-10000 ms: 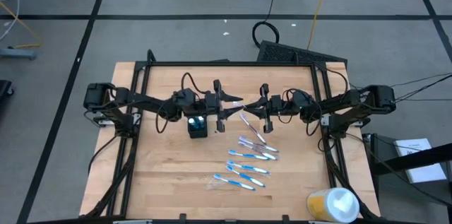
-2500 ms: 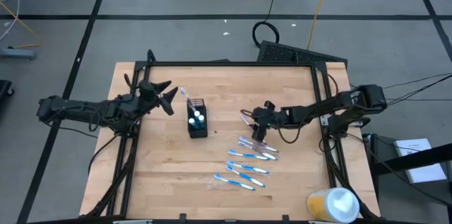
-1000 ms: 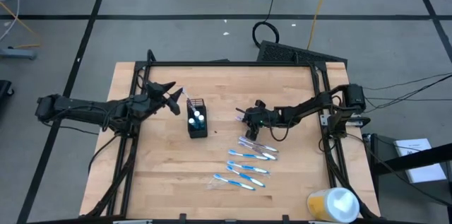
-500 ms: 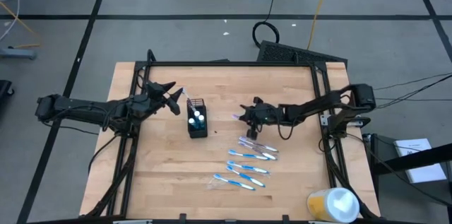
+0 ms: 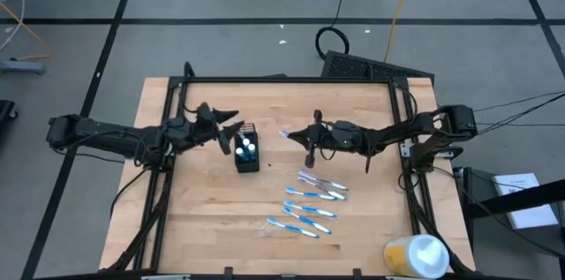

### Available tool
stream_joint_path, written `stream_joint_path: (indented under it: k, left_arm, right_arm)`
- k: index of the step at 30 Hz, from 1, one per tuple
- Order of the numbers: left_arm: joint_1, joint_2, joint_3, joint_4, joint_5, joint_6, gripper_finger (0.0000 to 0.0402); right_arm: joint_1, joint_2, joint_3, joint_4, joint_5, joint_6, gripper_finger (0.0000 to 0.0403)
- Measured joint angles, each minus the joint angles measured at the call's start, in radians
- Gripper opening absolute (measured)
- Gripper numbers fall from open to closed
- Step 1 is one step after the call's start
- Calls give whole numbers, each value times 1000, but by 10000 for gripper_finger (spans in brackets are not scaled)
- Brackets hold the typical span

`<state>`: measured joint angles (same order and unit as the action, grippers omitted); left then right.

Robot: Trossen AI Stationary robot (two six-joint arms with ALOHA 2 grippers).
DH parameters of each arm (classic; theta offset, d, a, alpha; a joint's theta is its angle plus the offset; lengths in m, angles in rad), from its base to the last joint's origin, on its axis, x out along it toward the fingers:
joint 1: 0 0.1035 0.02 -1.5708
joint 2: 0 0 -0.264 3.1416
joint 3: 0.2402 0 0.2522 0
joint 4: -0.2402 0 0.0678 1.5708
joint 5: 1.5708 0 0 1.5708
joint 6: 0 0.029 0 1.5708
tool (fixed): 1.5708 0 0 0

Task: Pick & Place toothbrushing station
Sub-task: Put the purple toothbrush into the black organizer

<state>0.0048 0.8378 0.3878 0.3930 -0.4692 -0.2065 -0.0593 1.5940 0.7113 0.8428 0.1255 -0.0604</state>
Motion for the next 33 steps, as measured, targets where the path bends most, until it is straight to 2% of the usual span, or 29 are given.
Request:
stream_joint_path:
  k: [10, 18, 21, 26, 33]
  left_arm:
    - [0, 247, 0, 403, 192, 50, 216]
    - [0, 427, 17, 682, 210, 138, 216]
    - [0, 485, 58, 704, 216, 146, 216]
    - [0, 578, 152, 702, 310, 204, 216]
    - [5, 655, 258, 692, 315, 258, 216]
  right_arm:
    - [0, 0, 0, 226, 0, -67, 0]
    - [2, 0, 0, 318, -52, -91, 0]
    - [2, 0, 0, 317, -52, -91, 0]
    - [2, 0, 0, 318, -52, -97, 0]
    - [2, 0, 0, 320, -52, -102, 0]
